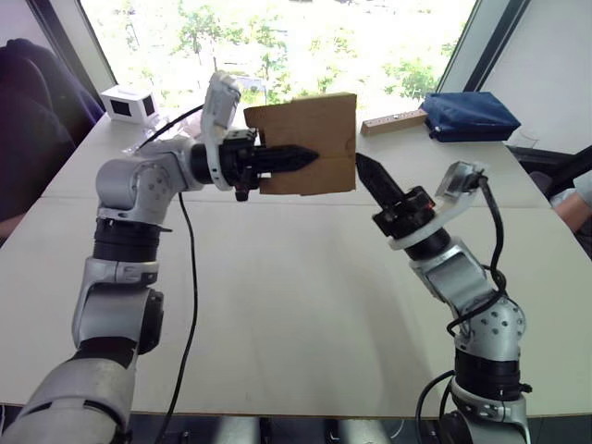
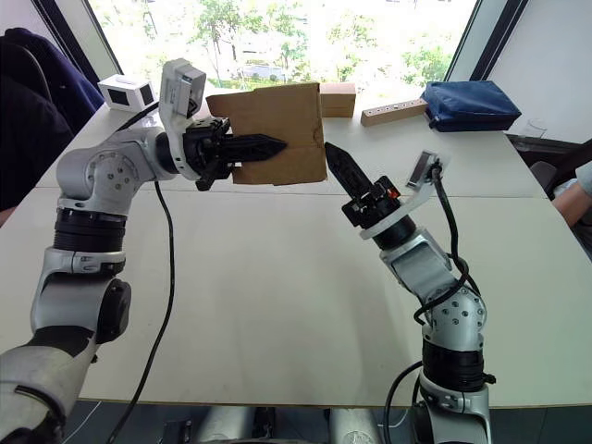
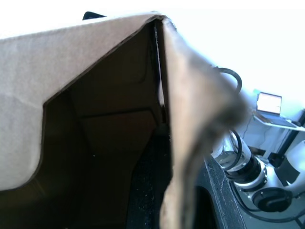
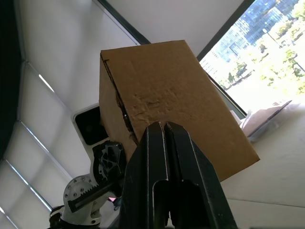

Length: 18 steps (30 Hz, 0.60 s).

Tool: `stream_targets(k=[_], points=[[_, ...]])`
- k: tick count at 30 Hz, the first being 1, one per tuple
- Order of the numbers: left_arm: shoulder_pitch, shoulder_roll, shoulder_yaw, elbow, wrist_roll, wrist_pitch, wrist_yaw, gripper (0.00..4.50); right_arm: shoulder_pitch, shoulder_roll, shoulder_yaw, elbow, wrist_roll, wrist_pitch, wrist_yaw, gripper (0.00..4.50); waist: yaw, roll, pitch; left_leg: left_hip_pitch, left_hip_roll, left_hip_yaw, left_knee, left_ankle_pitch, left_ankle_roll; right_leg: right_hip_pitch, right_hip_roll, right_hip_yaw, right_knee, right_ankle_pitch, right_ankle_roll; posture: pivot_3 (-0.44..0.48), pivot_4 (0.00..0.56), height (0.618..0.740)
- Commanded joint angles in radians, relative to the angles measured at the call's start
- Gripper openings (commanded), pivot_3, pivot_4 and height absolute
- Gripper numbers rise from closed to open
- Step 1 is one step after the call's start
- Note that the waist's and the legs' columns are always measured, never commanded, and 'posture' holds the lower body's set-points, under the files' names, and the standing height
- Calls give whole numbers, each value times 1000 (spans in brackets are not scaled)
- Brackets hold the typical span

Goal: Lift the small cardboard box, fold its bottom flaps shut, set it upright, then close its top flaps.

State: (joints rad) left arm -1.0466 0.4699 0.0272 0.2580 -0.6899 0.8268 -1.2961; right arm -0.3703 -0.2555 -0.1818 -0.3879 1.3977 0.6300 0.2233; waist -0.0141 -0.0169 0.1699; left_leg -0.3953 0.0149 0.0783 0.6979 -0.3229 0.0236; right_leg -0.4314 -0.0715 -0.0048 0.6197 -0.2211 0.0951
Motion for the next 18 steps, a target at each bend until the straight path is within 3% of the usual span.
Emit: stream_targets(k=[1,18], points=[[-1,11,-5,-65,-35,21,-35,0,-10,-31,49,-48,8,56,52,47,0,0,0,0,0,0,0,0,0,0,0,0,0,0,0,0,150,740],[28,14,-56,-114,-2,45,-74,0,34,-72,54,-86,-15,98,71,47,2,0,0,0,0,0,0,0,0,0,0,0,0,0,0,0,150,740]])
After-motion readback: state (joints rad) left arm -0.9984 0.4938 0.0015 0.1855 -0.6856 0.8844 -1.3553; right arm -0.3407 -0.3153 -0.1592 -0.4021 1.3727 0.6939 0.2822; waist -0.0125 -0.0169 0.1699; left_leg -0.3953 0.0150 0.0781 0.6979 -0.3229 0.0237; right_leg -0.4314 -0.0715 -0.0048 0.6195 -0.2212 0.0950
